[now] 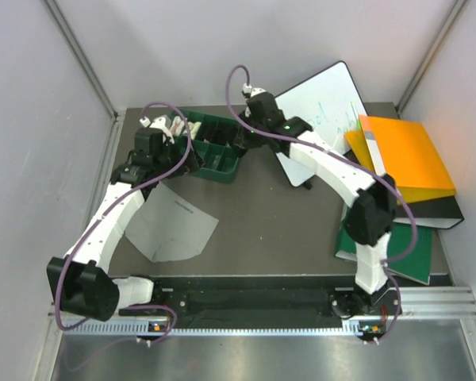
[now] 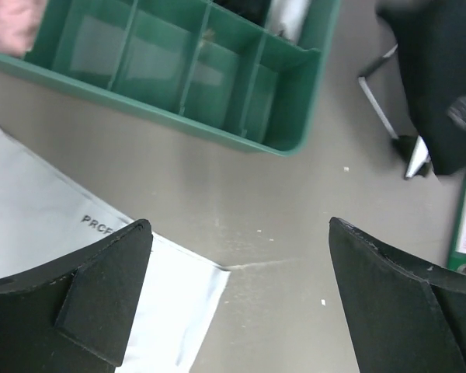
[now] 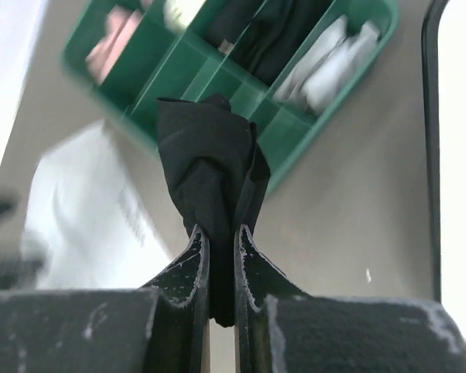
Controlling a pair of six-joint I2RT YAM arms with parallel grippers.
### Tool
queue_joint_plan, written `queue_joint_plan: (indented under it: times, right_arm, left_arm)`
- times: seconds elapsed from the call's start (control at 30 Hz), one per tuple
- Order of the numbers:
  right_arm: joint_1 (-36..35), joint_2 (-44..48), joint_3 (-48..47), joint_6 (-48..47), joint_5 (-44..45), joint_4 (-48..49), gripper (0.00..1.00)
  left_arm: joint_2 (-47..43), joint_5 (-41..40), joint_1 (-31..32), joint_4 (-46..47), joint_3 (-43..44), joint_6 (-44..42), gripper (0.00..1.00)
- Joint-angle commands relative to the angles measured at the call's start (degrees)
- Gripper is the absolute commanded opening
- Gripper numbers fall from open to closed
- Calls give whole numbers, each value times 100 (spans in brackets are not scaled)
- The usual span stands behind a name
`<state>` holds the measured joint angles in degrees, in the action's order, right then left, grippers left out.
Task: Roll the underwear
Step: Place the underwear in the storage box.
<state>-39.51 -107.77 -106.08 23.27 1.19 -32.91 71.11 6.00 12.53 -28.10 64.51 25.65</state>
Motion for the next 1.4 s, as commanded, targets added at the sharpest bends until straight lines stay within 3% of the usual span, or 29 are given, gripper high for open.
queue_joint_plan:
  times: [0.0,0.23,0.9,1.37]
  right_arm:
    - [5,-1078,-1122,1001,811,-559,0]
    - [-364,-2055,-2161,1970,2138,-989,0]
    - [-743,-3039,-2786,3702,2482,-1587,0]
    - [-673,-3620,-2830,4063,2536,-1587,0]
  left_arm:
    - [175,-82,-120,-311,159,-209,99]
    - [-115,15,-111,112,-360,54,99]
    - [-1090,24,65,340,-808,37,99]
    - [-1249,-55,118,331,-923,-60,99]
